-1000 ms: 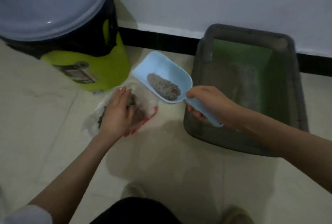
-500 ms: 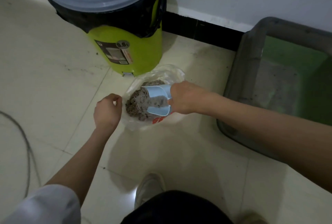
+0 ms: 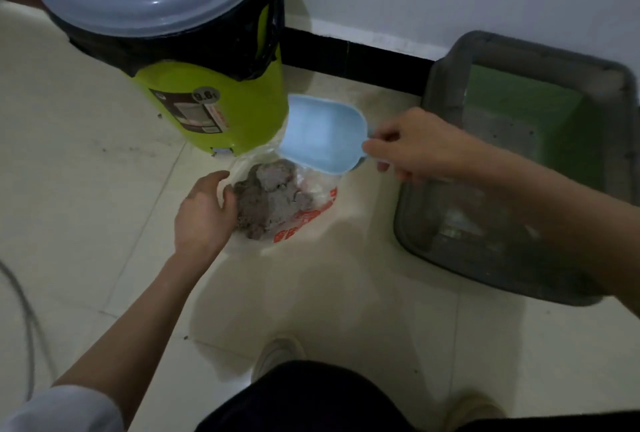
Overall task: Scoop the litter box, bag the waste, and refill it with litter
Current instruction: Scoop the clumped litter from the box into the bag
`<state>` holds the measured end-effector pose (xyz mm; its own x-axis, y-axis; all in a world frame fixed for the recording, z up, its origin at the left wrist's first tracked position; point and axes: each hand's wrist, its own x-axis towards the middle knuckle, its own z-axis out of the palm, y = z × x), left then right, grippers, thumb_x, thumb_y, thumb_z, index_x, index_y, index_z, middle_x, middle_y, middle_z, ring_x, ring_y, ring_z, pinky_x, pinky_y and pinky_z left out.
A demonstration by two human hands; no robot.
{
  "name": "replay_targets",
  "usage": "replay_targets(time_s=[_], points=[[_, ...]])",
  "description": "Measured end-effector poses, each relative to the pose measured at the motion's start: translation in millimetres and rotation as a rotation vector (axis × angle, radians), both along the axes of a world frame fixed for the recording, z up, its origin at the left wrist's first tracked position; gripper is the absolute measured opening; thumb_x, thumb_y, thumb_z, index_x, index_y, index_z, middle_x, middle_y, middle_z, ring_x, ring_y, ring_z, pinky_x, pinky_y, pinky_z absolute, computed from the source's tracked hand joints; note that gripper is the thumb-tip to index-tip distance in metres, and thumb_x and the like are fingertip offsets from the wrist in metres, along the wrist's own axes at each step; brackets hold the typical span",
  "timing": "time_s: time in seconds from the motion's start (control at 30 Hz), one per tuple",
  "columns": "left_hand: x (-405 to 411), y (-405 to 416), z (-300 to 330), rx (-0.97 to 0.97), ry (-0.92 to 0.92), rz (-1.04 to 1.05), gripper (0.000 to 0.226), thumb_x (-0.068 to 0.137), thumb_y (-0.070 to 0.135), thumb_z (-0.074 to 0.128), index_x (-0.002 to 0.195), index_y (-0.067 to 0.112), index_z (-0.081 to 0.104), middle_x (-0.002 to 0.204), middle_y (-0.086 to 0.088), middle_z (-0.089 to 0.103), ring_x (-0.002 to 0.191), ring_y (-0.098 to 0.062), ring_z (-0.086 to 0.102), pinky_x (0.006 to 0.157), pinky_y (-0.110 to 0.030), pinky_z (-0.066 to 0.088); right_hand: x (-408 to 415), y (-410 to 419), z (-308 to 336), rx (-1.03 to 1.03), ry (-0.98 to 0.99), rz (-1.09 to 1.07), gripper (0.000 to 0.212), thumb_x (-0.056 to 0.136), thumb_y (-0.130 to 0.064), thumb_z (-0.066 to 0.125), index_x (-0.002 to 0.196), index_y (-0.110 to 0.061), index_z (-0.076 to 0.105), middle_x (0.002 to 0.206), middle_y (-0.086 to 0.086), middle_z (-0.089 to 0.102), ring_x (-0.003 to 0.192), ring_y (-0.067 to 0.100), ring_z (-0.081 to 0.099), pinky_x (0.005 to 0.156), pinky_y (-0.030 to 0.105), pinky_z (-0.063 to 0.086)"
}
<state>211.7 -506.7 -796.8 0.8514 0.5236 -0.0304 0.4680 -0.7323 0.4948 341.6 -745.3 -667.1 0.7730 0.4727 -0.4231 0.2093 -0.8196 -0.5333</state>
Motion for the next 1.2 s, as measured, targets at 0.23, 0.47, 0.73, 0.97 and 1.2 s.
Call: replay_targets(time_s=[0.23, 0.47, 0.73, 0.97, 1.2], points=[[49.1, -89.9, 34.8, -0.072, -0.063, -0.481, 0.035, 0.094, 0.015, 0.048, 0.128, 0.008, 0.052, 0.131, -0.012, 0.054, 0.119, -0.028, 0.051, 0.098, -0.027, 0.033, 7.3, -112.0, 24.6, 0.131, 0.002, -0.452, 0.026, 0.094, -0.029, 0.051, 0.084, -0.012, 0.067, 0.066, -0.003, 0.063, 0.043, 0.006, 0.052, 0.039, 0.013, 0.044], [99.4, -187.1, 39.9, -0.136, 0.074, -0.837, 0.058, 0.097, 0.036, 0.035, 0.148, 0.014, 0.018, 0.154, -0.005, 0.022, 0.140, -0.016, 0.023, 0.113, -0.026, 0.019, -4.1, -193.8, 22.1, 0.097, 0.066, -0.600, 0.030, 0.095, -0.036, 0.049, 0.079, -0.017, 0.066, 0.063, -0.004, 0.060, 0.050, 0.009, 0.049, 0.044, 0.015, 0.043], [142.2, -237.5, 31.9, -0.106, 0.104, -0.672, 0.061, 0.100, 0.029, 0.027, 0.148, 0.009, -0.005, 0.158, -0.008, -0.007, 0.145, -0.016, -0.003, 0.109, -0.019, 0.001, 26.1, -214.0, -22.2, -0.144, 0.090, -0.466, 0.024, 0.094, -0.021, 0.051, 0.094, 0.000, 0.062, 0.074, 0.008, 0.060, 0.056, 0.015, 0.050, 0.052, 0.024, 0.041], [140.6, -238.9, 25.3, -0.182, 0.027, -0.631, 0.059, 0.101, 0.024, 0.029, 0.149, 0.014, -0.004, 0.158, 0.000, -0.006, 0.144, -0.009, -0.002, 0.108, -0.013, 0.000, 51.9, -187.1, -48.1, -0.576, -0.205, -0.073, 0.029, 0.091, -0.014, 0.049, 0.118, -0.007, 0.053, 0.105, 0.013, 0.057, 0.092, 0.030, 0.058, 0.069, 0.034, 0.040], [140.7, -239.2, 23.2, -0.229, 0.007, -0.608, 0.059, 0.100, 0.024, 0.031, 0.149, 0.019, -0.002, 0.158, 0.004, -0.004, 0.143, -0.004, -0.003, 0.106, -0.006, -0.002, 89.5, -167.2, -78.4, -0.766, -0.339, 0.026, 0.036, 0.093, -0.007, 0.043, 0.128, -0.003, 0.051, 0.132, 0.018, 0.046, 0.120, 0.032, 0.047, 0.090, 0.037, 0.041]])
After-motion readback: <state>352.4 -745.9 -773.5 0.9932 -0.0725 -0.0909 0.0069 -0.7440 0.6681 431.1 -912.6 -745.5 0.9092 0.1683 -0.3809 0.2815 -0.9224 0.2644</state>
